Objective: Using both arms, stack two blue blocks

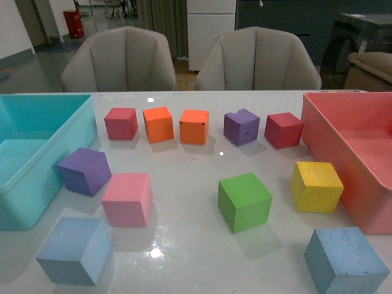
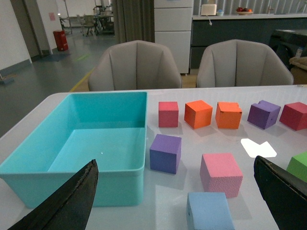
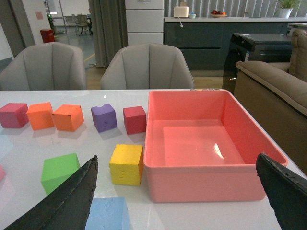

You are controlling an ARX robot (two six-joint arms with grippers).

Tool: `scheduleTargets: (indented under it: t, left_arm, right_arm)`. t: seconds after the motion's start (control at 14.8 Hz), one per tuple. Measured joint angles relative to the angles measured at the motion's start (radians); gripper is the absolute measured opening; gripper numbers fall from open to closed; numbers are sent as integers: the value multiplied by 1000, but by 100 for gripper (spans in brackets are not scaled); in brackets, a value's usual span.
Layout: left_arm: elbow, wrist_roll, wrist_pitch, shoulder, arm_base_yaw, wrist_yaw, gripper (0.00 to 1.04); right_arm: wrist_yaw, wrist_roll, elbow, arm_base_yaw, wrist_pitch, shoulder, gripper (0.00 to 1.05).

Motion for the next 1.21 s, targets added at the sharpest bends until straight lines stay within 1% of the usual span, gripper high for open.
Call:
scheduleTargets:
  t: [1.08, 1.15, 1.21]
  left_arm:
    - [0, 0, 0, 0, 0, 0, 98]
    - [0, 0, 0, 0, 0, 0, 98]
    - [0, 0, 0, 0, 0, 0, 98]
  right_arm:
    - [0, 0, 0, 0, 0, 0, 98]
    - [36, 29, 14, 16, -44, 27, 98]
    - [48, 73, 43, 28, 39, 169, 98]
